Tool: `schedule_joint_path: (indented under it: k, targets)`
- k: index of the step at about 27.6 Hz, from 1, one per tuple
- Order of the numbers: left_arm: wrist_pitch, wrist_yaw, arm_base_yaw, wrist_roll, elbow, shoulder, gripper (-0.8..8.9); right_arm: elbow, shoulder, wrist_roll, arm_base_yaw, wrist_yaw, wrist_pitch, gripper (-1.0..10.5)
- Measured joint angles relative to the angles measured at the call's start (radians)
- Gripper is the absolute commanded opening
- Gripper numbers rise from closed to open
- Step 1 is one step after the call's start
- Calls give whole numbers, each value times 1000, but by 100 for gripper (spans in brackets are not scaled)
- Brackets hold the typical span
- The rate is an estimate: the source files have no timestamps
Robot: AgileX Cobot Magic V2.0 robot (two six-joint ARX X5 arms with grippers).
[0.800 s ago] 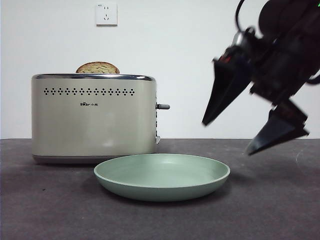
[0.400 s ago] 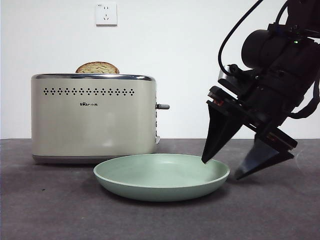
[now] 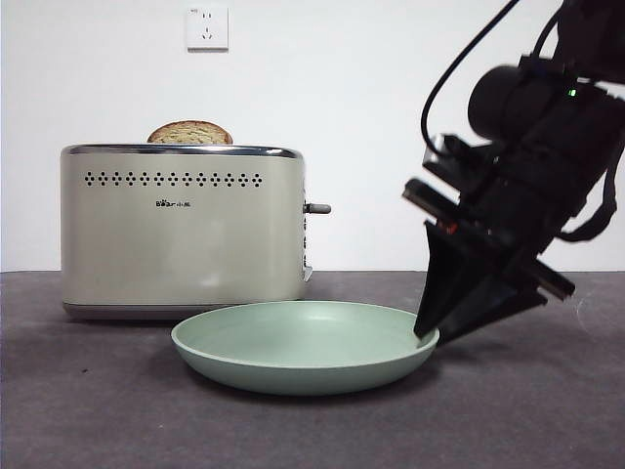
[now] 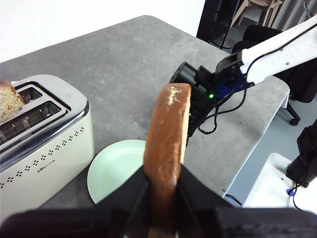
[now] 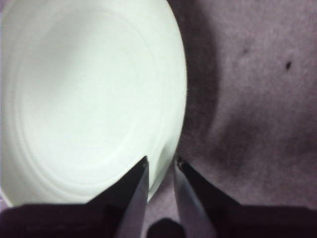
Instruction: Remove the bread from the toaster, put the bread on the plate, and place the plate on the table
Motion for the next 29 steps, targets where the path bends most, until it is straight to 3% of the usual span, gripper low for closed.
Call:
schedule_joint_path:
  k: [14,21,29]
  targets:
    - [-3,82,-11,-23,0,40,-8,5,-14,20,6,2,11,-13]
    - [9,174,-86,-48,0,151,-8,5,-243,49,6,5,-37,-13]
    - [225,212,-214,-124,0,467,-9,5,-558,79,6,5,-175,-13]
